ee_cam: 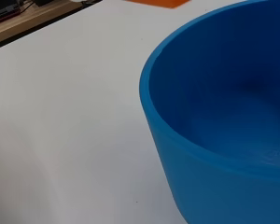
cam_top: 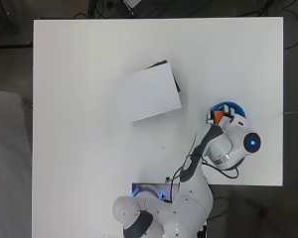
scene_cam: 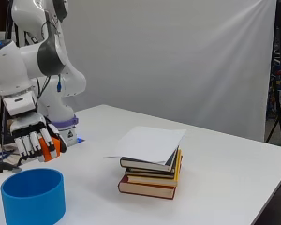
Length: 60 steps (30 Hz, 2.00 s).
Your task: Teleoperate dual arm-hand system to pick and place objects
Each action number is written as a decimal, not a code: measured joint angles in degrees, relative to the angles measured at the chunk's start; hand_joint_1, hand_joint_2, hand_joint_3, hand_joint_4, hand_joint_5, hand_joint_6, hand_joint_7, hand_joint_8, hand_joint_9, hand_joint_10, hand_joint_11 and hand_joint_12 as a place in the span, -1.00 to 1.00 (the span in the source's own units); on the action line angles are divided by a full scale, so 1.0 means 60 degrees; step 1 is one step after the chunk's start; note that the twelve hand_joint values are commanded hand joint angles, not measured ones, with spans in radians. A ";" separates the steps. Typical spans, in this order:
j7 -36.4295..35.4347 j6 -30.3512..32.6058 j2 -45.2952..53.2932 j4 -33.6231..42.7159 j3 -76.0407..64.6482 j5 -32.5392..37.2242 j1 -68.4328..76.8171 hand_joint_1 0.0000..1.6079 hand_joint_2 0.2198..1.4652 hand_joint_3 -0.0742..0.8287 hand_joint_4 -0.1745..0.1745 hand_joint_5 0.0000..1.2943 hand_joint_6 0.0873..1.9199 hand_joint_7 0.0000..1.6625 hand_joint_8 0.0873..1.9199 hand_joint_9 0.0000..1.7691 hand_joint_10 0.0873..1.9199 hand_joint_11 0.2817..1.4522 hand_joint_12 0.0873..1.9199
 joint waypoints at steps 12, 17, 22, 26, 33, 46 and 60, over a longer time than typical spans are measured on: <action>0.0365 -0.0352 0.0320 -0.0235 -0.0396 -0.0292 -0.0144 0.22 0.54 -0.85 0.98 0.32 0.25 0.43 1.00 0.56 1.00 0.18 0.81; 0.0587 -0.0512 -0.0064 -0.0128 -0.0442 -0.0492 -0.0287 0.23 0.52 -0.84 1.00 0.35 0.22 0.51 1.00 0.64 1.00 0.29 0.81; 0.1173 -0.0691 -0.0819 -0.0163 0.0104 -0.0938 -0.0437 0.24 0.51 -0.85 1.00 0.38 0.20 0.56 1.00 0.66 1.00 0.36 0.81; 0.1384 -0.0722 -0.0968 -0.0058 0.0317 -0.0971 -0.0434 0.24 0.50 -0.84 1.00 0.39 0.20 0.58 1.00 0.67 1.00 0.38 0.81; 0.1322 -0.0723 -0.0393 0.0617 0.0787 -0.0746 -0.0293 0.25 0.50 -0.84 0.99 0.39 0.21 0.59 1.00 0.68 1.00 0.41 0.82; 0.0473 -0.0095 0.0703 0.0785 0.0692 -0.0073 -0.0342 0.39 0.49 -0.84 0.99 0.36 0.59 0.61 1.00 0.69 1.00 0.44 0.84; 0.1943 -0.0362 0.0893 0.0779 0.0516 -0.1232 -0.0457 -1.00 0.07 -0.85 0.09 -1.00 -1.00 -0.99 -1.00 -0.86 -1.00 -0.84 -1.00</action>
